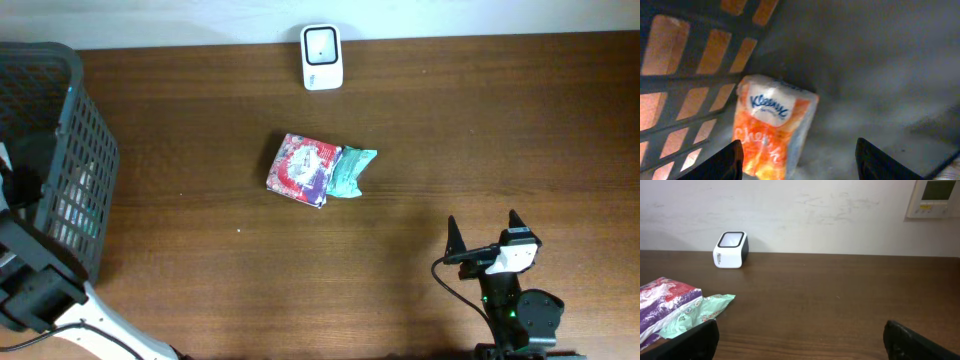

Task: Scan the item barcode
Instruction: 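Reach the left gripper into the basket and grasp the orange tissue pack, then place the orange tissue pack left of the red pouch, then reach the left gripper into the basket and grasp the small green box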

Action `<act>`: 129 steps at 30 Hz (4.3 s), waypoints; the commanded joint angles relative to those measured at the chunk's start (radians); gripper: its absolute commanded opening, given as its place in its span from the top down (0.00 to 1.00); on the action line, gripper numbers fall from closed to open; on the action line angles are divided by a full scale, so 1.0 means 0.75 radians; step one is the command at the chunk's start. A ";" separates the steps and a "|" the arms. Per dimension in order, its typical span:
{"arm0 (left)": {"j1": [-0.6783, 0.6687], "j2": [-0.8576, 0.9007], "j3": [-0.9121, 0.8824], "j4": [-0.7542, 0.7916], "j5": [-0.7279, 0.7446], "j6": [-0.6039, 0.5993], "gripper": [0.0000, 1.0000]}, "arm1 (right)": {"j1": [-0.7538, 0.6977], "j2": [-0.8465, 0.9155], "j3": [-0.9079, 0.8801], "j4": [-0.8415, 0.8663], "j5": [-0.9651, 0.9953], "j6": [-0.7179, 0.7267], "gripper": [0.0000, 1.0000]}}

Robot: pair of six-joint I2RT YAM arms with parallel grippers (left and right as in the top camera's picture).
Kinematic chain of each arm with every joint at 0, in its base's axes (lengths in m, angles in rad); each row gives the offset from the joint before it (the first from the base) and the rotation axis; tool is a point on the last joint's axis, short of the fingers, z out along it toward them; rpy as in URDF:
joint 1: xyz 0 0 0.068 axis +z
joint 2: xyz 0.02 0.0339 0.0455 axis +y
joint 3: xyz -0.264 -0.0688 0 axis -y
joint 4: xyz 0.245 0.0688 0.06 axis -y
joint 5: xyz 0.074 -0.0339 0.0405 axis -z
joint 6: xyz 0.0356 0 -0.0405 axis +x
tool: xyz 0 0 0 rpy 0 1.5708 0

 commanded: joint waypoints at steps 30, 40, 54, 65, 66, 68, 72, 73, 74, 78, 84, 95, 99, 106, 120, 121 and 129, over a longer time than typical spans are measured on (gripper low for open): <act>-0.210 -0.725 0.123 0.064 1.699 -0.850 1.00 | 0.012 -0.009 -0.012 -0.002 0.011 0.007 0.01; -1.173 -0.652 0.063 -0.210 0.218 -0.553 1.00 | 0.012 -0.009 -0.012 -0.002 0.011 0.006 0.01; -1.356 -0.022 -0.047 -0.204 0.174 -0.563 0.54 | 0.012 -0.009 -0.012 -0.002 0.011 0.006 0.01; -1.096 -0.028 1.050 -1.005 0.174 -0.523 0.32 | 0.012 -0.009 -0.012 -0.002 0.011 0.007 0.01; -1.051 -0.028 1.207 -1.080 0.174 -0.523 0.29 | 0.012 -0.009 -0.012 -0.002 0.011 0.006 0.01; -0.975 -0.073 1.351 -1.079 0.257 -0.518 0.25 | 0.012 -0.009 -0.012 -0.002 0.011 0.006 0.01; -0.633 -0.260 1.421 -1.080 0.255 -0.493 0.23 | 0.012 -0.009 -0.012 -0.002 0.011 0.006 0.01; -0.540 -0.271 1.420 -1.080 0.254 -0.493 0.23 | 0.012 -0.009 -0.012 -0.002 0.011 0.006 0.01; -0.463 -0.271 1.419 -1.080 0.255 -0.493 0.18 | 0.012 -0.009 -0.012 -0.002 0.011 0.006 0.01; -0.122 -0.270 1.198 -1.049 0.260 -0.494 0.18 | 0.012 -0.009 -0.012 -0.002 0.011 0.006 0.01; 0.160 -0.267 0.622 -0.774 0.763 -0.233 0.18 | 0.012 -0.009 -0.012 -0.002 0.011 0.006 0.01; 0.185 -0.252 -0.110 -0.455 0.819 -0.162 0.24 | 0.012 -0.009 -0.012 -0.002 0.011 0.006 0.01; 0.185 -0.184 -0.133 -0.468 0.862 -0.132 0.23 | 0.012 -0.009 -0.012 -0.002 0.011 0.006 0.01; 0.185 -0.113 -0.134 -0.577 0.914 -0.133 0.49 | 0.012 -0.009 -0.012 -0.002 0.011 0.006 0.01; 0.186 -0.101 0.485 -0.867 1.073 -0.135 1.00 | 0.012 -0.009 -0.012 -0.002 0.011 0.006 0.01; 0.186 -0.101 0.618 -0.929 1.090 -0.140 1.00 | 0.012 -0.009 -0.012 -0.002 0.011 0.006 0.01; 0.184 -0.132 1.614 -1.080 1.367 -0.346 1.00 | 0.012 -0.009 -0.012 -0.002 0.011 0.006 0.01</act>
